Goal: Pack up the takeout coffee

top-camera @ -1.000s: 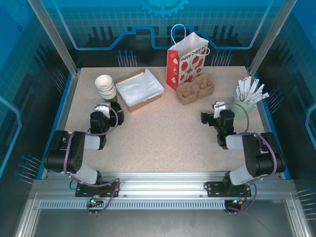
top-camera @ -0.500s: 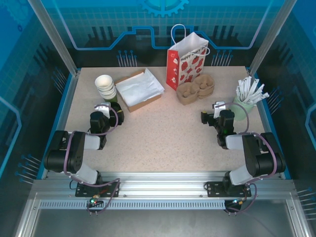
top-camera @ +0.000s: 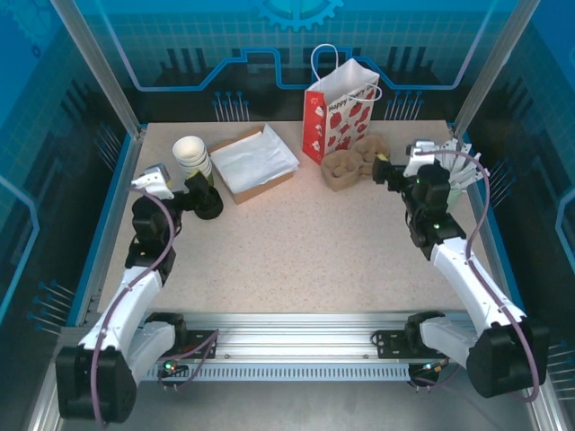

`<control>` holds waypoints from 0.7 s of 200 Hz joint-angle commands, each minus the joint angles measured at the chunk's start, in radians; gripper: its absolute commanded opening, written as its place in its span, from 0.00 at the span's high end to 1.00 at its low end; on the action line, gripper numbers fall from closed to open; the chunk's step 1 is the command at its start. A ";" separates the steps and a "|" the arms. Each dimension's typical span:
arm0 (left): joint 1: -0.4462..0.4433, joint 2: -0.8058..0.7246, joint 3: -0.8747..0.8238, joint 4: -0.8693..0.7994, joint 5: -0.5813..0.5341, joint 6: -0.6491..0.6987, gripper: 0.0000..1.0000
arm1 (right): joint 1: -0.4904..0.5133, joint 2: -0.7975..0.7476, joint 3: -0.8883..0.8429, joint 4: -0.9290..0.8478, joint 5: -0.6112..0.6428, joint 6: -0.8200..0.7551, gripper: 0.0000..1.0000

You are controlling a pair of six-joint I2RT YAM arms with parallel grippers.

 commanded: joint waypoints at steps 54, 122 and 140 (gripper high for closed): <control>0.057 0.151 0.387 -0.564 -0.056 -0.036 0.18 | 0.298 0.200 0.392 -0.416 -0.172 -0.088 0.06; 0.214 0.554 0.750 -0.795 0.063 0.061 0.38 | 0.483 0.425 0.608 -0.523 -0.273 -0.117 0.10; 0.217 0.622 0.816 -0.824 0.083 0.081 0.44 | 0.526 0.488 0.662 -0.555 -0.249 -0.143 0.10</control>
